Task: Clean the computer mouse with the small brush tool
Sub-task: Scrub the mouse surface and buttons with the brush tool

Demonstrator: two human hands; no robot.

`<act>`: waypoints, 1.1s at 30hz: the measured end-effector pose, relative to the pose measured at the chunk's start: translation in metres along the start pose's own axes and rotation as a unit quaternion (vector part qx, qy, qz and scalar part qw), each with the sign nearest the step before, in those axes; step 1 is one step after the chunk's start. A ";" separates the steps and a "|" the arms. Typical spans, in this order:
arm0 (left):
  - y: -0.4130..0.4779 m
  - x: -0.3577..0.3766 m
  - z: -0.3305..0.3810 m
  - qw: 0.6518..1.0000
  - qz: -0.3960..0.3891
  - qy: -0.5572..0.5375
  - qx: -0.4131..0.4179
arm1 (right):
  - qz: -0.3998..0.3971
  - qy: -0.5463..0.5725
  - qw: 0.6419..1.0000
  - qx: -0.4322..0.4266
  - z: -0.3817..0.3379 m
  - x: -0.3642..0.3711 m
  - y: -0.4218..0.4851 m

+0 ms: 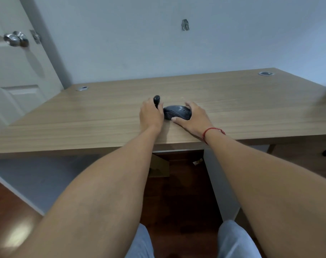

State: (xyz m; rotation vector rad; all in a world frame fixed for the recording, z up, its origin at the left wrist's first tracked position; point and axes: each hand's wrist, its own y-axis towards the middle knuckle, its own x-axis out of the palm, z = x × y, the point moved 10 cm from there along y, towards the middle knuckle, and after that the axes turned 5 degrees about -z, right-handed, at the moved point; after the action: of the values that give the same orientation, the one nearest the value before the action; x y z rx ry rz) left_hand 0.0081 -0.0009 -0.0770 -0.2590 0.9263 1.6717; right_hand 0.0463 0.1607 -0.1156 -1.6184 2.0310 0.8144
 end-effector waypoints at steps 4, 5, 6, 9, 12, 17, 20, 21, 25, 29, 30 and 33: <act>-0.003 -0.010 0.002 0.997 0.046 -0.065 -0.002 | 0.019 0.046 0.999 0.013 -0.001 -0.004 -0.005; -0.005 -0.014 0.004 0.993 0.064 -0.096 0.001 | 0.025 0.055 0.998 0.020 0.000 -0.005 -0.004; -0.006 -0.016 0.004 0.990 0.075 -0.118 0.002 | 0.030 0.062 0.997 0.025 0.001 -0.007 -0.004; -0.008 -0.013 -0.001 0.993 0.054 -0.107 -0.013 | 0.032 0.071 0.996 0.033 0.002 -0.009 -0.004; -0.008 -0.013 0.000 0.991 0.063 -0.116 -0.008 | 0.033 0.051 0.998 0.028 0.001 -0.008 -0.005; -0.004 -0.009 0.000 0.988 0.055 -0.143 -0.017 | 0.060 0.033 0.997 0.045 0.003 -0.010 -0.004; 0.000 -0.002 -0.022 0.988 0.034 -0.125 -0.085 | 0.053 0.035 0.997 0.035 0.002 -0.009 -0.005; 0.001 0.000 -0.024 0.988 0.031 -0.123 -0.092 | 0.052 0.040 0.997 0.035 0.003 -0.010 -0.005; -0.001 -0.007 -0.022 0.980 0.066 -0.158 -0.099 | 0.043 0.060 0.996 0.043 0.005 -0.010 -0.003; -0.007 -0.011 -0.024 0.962 0.087 -0.230 -0.115 | 0.071 0.073 0.993 0.067 0.007 -0.009 -0.001; -0.006 -0.006 -0.023 0.965 0.065 -0.229 -0.112 | 0.078 0.073 0.991 0.074 0.007 -0.009 -0.001; -0.006 0.001 -0.026 0.967 0.031 -0.223 -0.122 | 0.094 0.084 0.988 0.092 0.008 -0.011 0.000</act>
State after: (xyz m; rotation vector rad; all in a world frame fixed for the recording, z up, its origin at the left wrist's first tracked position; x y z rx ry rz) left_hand 0.0058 -0.0180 -0.0975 -0.0130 0.3959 1.8029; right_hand 0.0482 0.1737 -0.1144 -1.4523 2.3296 0.5468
